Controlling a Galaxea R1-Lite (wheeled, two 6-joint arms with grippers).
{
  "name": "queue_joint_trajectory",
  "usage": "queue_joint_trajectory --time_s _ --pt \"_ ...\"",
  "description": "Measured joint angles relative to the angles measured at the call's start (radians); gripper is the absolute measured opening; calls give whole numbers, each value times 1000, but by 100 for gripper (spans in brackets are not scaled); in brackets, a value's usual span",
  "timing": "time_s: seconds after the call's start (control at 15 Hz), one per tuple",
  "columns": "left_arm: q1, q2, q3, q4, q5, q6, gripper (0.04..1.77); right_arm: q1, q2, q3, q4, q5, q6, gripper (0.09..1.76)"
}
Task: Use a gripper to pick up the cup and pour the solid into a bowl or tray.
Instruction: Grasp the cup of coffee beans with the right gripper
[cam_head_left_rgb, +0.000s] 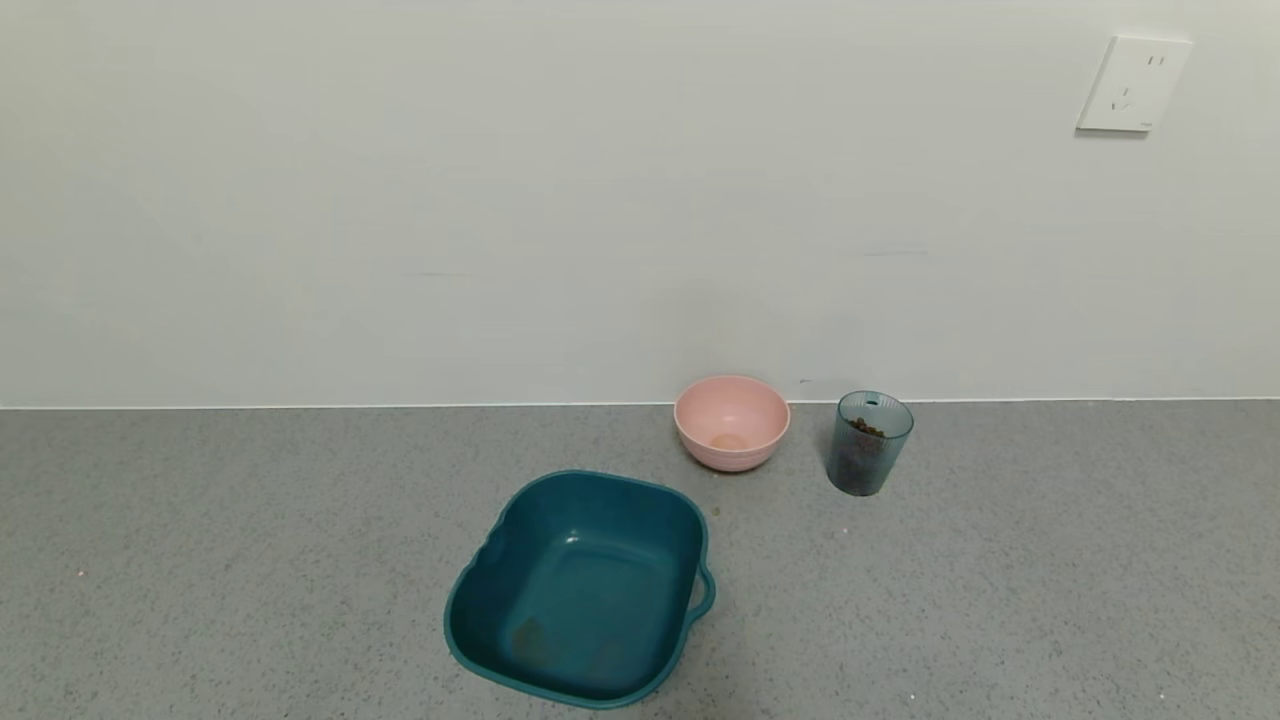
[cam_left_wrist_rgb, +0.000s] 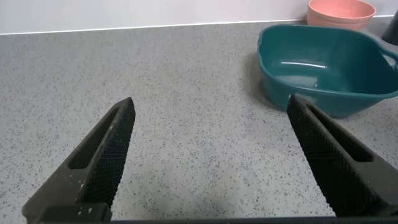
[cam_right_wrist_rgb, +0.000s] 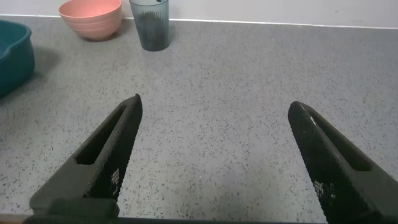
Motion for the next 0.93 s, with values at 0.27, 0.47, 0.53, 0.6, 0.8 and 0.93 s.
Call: queue_joint_trajectory --time_s 0.27,0.47,0.53,0.6,0.8,0.93 --pt "0 0 0 0 0 0 176 0 0 0 0 0 0 171" --pt "0 0 0 0 0 0 176 0 0 0 0 0 0 171" --pt "0 0 0 0 0 0 176 0 0 0 0 0 0 171" --pt "0 0 0 0 0 0 176 0 0 0 0 0 0 171" --pt "0 0 0 0 0 0 176 0 0 0 0 0 0 171" --pt "0 0 0 0 0 0 176 0 3 -3 0 0 0 171"
